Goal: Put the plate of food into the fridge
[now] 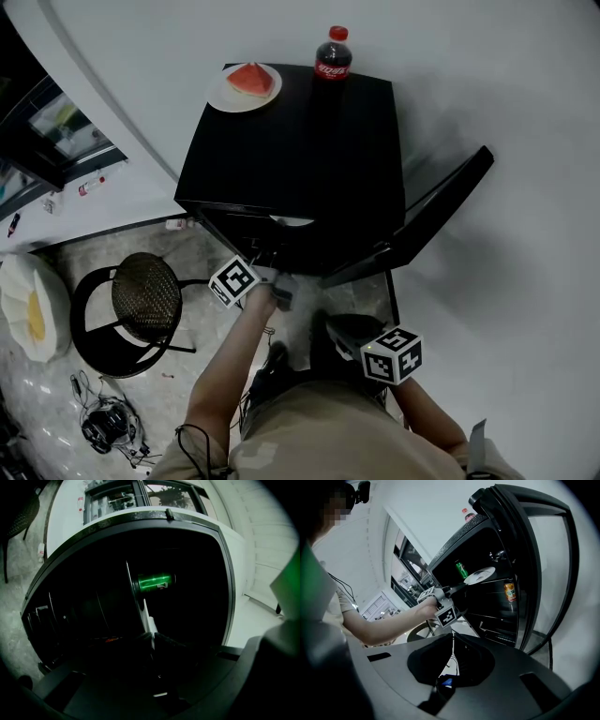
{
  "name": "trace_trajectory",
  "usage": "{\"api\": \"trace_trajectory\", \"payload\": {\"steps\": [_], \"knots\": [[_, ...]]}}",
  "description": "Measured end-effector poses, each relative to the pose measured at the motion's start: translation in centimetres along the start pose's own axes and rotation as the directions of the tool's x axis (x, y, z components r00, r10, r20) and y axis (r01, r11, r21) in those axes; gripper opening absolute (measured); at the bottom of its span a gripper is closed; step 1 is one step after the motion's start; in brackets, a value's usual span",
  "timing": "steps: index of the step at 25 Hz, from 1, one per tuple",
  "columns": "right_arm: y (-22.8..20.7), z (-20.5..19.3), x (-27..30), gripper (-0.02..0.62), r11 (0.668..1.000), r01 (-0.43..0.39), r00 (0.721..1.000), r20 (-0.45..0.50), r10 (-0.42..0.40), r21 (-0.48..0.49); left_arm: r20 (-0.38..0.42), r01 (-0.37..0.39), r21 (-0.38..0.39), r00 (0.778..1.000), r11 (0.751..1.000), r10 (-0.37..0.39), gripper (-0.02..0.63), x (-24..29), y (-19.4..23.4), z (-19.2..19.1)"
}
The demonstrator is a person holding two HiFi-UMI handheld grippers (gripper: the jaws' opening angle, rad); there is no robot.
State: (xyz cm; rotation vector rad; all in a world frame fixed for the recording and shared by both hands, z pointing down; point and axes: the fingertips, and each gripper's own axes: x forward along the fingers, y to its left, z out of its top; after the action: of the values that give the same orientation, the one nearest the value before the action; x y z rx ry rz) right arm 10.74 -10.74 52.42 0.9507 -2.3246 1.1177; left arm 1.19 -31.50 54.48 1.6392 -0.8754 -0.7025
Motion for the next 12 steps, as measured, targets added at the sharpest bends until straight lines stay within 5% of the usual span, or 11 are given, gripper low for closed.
{"api": "trace_trajectory", "payload": {"steps": [12], "knots": [[-0.4, 0.4, 0.2, 0.023, 1.0, -0.009, 1.0, 0.001, 0.009, 0.002, 0.009, -0.024, 0.027, 1.0, 0.999, 0.023, 0.026, 0.8, 0.1, 1.3]]}}
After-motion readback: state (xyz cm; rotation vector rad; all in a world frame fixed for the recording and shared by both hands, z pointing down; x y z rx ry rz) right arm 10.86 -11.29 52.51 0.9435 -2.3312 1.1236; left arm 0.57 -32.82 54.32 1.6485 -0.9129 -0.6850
